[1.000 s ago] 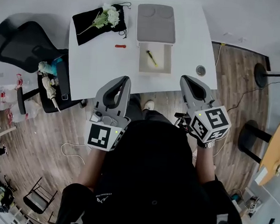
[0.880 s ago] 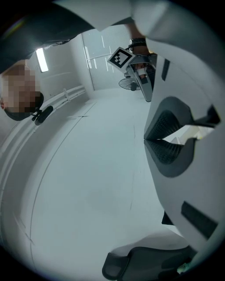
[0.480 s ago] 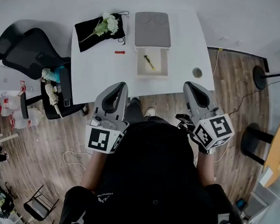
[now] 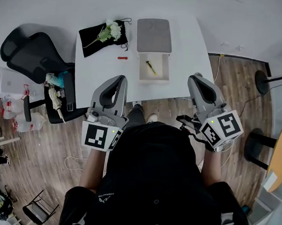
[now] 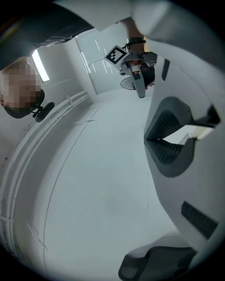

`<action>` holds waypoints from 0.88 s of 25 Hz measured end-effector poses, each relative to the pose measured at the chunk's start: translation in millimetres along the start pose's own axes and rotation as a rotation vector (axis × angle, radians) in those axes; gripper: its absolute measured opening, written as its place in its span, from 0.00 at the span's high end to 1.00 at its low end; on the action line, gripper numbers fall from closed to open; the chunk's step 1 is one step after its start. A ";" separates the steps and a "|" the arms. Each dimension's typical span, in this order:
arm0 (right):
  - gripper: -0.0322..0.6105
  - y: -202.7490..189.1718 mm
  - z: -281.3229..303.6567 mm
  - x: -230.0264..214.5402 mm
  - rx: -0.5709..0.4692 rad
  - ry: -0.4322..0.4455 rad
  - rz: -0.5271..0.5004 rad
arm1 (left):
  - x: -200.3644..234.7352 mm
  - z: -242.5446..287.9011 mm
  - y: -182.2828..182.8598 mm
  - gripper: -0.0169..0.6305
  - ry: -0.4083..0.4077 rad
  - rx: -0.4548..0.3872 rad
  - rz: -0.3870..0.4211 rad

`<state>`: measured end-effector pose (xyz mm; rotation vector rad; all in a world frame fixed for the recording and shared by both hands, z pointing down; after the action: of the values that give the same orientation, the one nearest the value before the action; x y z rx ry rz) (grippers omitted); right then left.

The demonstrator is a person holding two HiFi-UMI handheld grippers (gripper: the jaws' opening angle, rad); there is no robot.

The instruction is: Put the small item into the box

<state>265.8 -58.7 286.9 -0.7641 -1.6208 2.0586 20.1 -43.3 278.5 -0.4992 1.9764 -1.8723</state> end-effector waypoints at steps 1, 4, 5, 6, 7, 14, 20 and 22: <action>0.94 5.4 1.4 0.4 -0.010 0.005 -0.012 | 2.4 2.5 5.8 0.97 0.002 -0.009 -0.002; 0.94 21.6 5.5 3.8 -0.039 0.020 -0.048 | 9.8 7.6 24.7 0.97 0.004 -0.047 -0.011; 0.94 26.3 6.1 5.0 -0.049 0.024 -0.058 | 11.5 8.7 30.1 0.97 0.004 -0.058 -0.005; 0.94 30.6 6.2 6.0 -0.058 0.028 -0.066 | 12.7 9.5 34.7 0.97 0.003 -0.066 0.006; 0.94 34.6 6.1 6.9 -0.068 0.033 -0.072 | 13.6 10.2 38.7 0.97 0.003 -0.071 0.018; 0.94 56.2 4.5 9.5 -0.115 0.036 -0.102 | 18.6 9.0 60.9 0.97 0.017 -0.101 0.060; 0.94 66.1 2.2 10.8 -0.137 0.032 -0.110 | 18.9 9.3 59.8 0.97 0.024 -0.093 0.068; 0.94 64.6 2.6 10.4 -0.137 0.032 -0.104 | 19.1 9.8 57.7 0.97 0.028 -0.088 0.062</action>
<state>257.2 -69.7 222.9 -0.7382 -1.7598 1.8701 8.3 -58.2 219.9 -0.4336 2.0756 -1.7708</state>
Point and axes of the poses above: the fingertips, and each gripper's own axes: z forward along the fingers, x to its left, y out of its top, the point moved 6 cm from there along -z, backward along the fingers, and after that the axes turned 1 degree about z, right-handed, at the moved point
